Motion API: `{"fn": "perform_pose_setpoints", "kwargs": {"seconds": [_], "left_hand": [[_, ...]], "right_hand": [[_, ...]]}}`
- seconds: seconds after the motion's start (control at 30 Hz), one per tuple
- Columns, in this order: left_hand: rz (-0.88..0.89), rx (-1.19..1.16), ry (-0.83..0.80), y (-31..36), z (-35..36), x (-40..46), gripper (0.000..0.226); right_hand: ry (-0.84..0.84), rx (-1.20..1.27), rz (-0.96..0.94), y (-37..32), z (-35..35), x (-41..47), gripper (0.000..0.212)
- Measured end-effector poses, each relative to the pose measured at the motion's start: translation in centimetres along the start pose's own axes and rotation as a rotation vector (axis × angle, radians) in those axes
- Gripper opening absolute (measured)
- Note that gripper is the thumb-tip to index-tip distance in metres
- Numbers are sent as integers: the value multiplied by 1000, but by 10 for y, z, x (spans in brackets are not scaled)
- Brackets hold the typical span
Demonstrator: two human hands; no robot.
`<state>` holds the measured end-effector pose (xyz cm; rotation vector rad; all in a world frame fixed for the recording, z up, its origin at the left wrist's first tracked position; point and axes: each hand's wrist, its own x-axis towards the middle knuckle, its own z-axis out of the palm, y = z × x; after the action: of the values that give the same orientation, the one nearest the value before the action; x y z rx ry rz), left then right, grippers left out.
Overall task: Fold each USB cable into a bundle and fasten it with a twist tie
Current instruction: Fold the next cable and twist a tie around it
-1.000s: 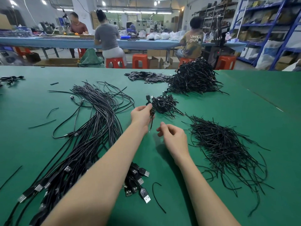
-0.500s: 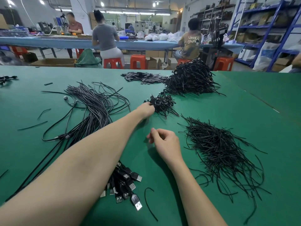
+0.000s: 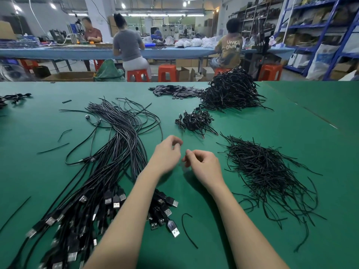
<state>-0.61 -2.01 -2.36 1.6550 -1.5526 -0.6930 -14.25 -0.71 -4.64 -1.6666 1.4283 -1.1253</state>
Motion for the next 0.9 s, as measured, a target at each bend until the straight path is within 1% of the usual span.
{"fn": "perform_pose_setpoints", "kwargs": {"seconds": [0.1, 0.17, 0.23, 0.37, 0.47, 0.53, 0.57, 0.63, 0.7, 0.77, 0.9], "left_hand": [[10, 35, -136, -5, -6, -7, 25], [12, -43, -171, -10, -8, -7, 28], [-3, -150, -179, -16, -9, -7, 31], [-25, -219, -175, -18, -11, -2, 32], [-51, -278, -196, -14, -8, -3, 28], [-68, -300, -220, -13, -8, -5, 27], [-72, -303, -226, -12, -9, -5, 27], [-74, -296, -233, -9, -10, -7, 28], [-69, -279, -242, -8, -10, -8, 28], [-71, -287, -246, -7, -9, -10, 28], [-68, -253, -262, -3, -13, -10, 28]], "right_hand": [[1, -49, -18, 1, -1, -1, 38], [-29, -76, -20, 0, -3, 0, 40], [-112, -102, -3, -3, -7, 1, 38], [-342, -280, 0, -18, -17, 4, 29], [-614, -446, -3, -36, -27, 5, 17], [-808, -524, -13, -48, -29, 2, 18], [-879, -551, -11, -53, -28, 0, 19], [-964, -578, 9, -57, -24, -3, 20], [-989, -593, 16, -56, -19, -5, 20], [-974, -591, 7, -53, -16, -5, 18], [-862, -554, -30, -48, -22, -2, 14]]}}
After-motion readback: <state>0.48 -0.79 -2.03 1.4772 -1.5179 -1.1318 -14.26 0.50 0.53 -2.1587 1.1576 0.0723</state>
